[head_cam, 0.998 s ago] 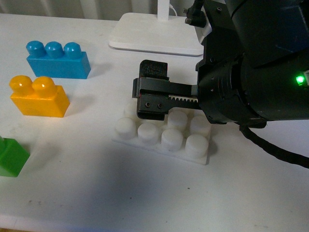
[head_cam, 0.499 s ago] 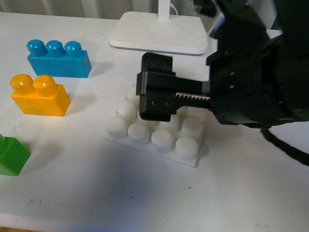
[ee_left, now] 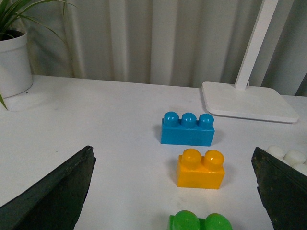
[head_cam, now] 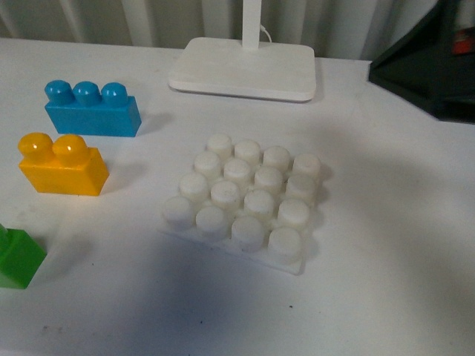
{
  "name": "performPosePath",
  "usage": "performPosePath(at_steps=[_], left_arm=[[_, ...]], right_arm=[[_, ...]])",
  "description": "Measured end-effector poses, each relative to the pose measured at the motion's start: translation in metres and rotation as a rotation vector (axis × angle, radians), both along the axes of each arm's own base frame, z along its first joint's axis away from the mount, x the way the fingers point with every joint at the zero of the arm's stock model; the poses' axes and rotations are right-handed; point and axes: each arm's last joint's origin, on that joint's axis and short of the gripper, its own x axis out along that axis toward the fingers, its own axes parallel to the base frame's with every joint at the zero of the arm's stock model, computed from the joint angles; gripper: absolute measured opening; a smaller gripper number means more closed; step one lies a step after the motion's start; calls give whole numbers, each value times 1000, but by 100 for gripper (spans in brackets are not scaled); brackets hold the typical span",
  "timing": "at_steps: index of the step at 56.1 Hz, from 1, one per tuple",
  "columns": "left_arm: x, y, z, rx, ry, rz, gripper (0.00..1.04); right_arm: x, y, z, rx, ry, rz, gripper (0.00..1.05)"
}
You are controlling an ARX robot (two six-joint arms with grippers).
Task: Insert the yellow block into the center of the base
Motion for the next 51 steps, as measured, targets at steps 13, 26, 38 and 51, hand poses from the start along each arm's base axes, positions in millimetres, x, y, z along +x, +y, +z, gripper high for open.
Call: performPosePath(at_steps=[13, 26, 38, 51], left_arm=[[0, 0, 0, 0, 0, 0, 98], [0, 0, 0, 0, 0, 0, 98], [0, 0, 0, 0, 0, 0, 98], [0, 0, 0, 0, 0, 0, 98]], right_arm=[[-39, -39, 15, 10, -142, -49, 96], [-83, -74, 26, 80, -344, -174, 96], [-87, -80, 23, -7, -472, -323, 86], [-97, -94, -4, -132, -545, -386, 42]])
